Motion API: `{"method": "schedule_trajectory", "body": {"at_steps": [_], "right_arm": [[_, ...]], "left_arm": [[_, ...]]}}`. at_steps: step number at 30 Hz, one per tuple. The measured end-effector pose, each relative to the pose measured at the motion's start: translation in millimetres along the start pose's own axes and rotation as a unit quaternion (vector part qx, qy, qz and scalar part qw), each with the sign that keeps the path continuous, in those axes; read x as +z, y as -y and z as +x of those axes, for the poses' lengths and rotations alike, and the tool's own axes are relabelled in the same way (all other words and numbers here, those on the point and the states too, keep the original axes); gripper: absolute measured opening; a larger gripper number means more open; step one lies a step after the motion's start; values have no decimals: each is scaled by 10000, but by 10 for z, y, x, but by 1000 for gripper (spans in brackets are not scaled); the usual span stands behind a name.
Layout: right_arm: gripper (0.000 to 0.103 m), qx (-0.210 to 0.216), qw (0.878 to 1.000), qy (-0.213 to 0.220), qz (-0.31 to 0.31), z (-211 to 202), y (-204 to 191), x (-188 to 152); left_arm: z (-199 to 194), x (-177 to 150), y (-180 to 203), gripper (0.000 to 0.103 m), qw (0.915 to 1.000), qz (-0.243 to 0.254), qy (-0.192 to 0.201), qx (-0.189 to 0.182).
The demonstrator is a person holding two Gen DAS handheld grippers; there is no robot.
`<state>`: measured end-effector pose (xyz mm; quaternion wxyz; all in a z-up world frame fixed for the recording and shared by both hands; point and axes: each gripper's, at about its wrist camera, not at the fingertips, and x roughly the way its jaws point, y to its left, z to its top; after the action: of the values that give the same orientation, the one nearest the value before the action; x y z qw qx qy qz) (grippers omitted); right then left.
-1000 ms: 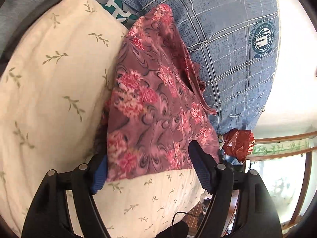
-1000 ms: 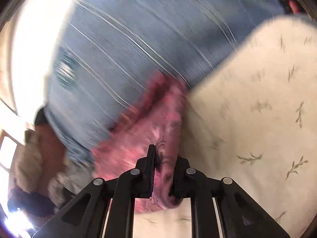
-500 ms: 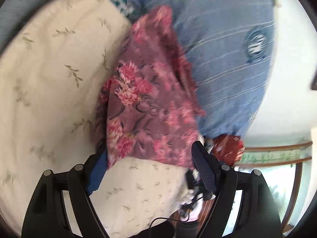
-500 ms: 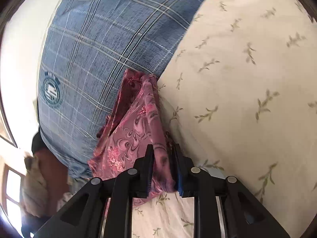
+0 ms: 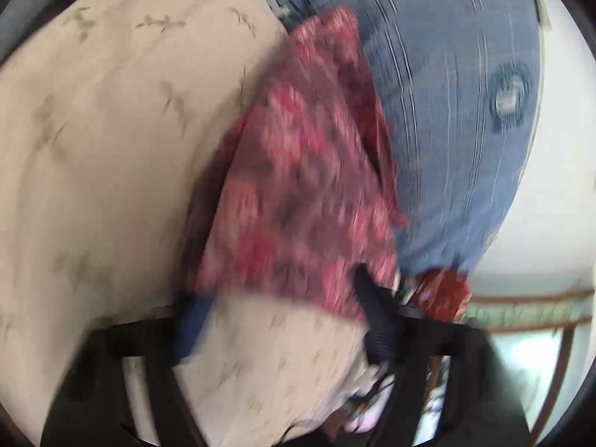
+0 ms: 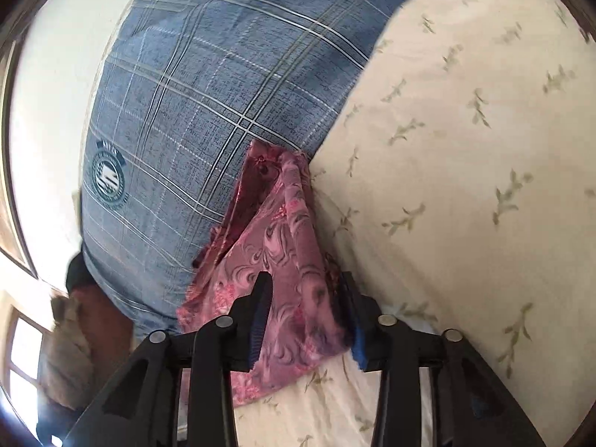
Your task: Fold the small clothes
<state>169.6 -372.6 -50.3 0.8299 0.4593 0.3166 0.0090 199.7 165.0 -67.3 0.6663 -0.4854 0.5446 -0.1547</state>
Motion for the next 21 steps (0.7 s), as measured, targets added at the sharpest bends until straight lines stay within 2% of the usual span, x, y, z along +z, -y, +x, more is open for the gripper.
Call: {"method": "schedule_trajectory", "body": {"at_steps": [1,2,3,6,9,11,13,14,16,18,20,21], "right_arm": [[11,30,10000,-49,2,21,-9,15],[11,127,9999,-25,60,2,-12,29],[11,375,9992,50,131,-58,-31,53],[8,955,9948,315,145,-318,-140,107],[4,1240,9909,507,154,-558,-157,110],[2,1090,9923,554,204,-618,-37,83],[2,513,9981,241,240,-497,139,48],[3,175,9995,73,267,-440,228,15],[6,-123,9996,9,267,-458,311,-35],[8,15,9988,396,301,-629,288,-11],[8,248,9967,739,210,-751,152,87],[8,355,9962,786,90,-754,52,138]], "left_arm": [[14,52,9,12,10000,-37,10,-62],[17,106,37,3,9997,-78,-8,-222],[-42,107,75,3,9997,-75,101,-228],[-307,-22,360,3,9972,553,463,-178],[-536,-192,503,3,9930,978,656,-95],[-555,-216,429,3,9926,1032,618,142],[-444,-146,241,3,9938,849,459,549],[-377,-103,104,3,9960,608,277,591],[-372,-115,-19,3,9982,408,158,409],[-479,-160,66,3,9952,743,347,539],[-568,-164,306,4,9901,1182,531,530],[-585,-144,412,9,9882,1337,564,487]]}}
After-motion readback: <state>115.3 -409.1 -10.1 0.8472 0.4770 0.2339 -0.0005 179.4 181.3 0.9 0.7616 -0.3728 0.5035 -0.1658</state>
